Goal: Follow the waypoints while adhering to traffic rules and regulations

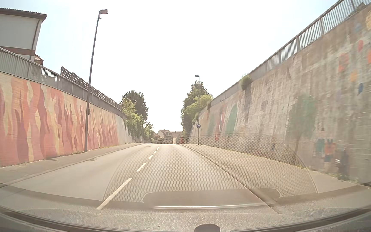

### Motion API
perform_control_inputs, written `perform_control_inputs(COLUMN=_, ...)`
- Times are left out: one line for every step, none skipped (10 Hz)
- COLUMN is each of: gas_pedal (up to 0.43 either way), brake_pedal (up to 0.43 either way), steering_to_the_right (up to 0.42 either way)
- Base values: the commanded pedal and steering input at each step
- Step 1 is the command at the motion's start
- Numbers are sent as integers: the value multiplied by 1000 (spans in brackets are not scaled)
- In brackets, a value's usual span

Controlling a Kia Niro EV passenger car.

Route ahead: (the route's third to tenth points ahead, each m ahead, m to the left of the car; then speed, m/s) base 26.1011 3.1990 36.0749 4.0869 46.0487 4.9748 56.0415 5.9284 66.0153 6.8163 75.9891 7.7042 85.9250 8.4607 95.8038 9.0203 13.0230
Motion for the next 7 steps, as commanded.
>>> perform_control_inputs(gas_pedal=299, brake_pedal=0, steering_to_the_right=-27)
perform_control_inputs(gas_pedal=299, brake_pedal=0, steering_to_the_right=-27)
perform_control_inputs(gas_pedal=299, brake_pedal=0, steering_to_the_right=-24)
perform_control_inputs(gas_pedal=287, brake_pedal=0, steering_to_the_right=-18)
perform_control_inputs(gas_pedal=260, brake_pedal=0, steering_to_the_right=-11)
perform_control_inputs(gas_pedal=189, brake_pedal=0, steering_to_the_right=-8)
perform_control_inputs(gas_pedal=110, brake_pedal=0, steering_to_the_right=-6)
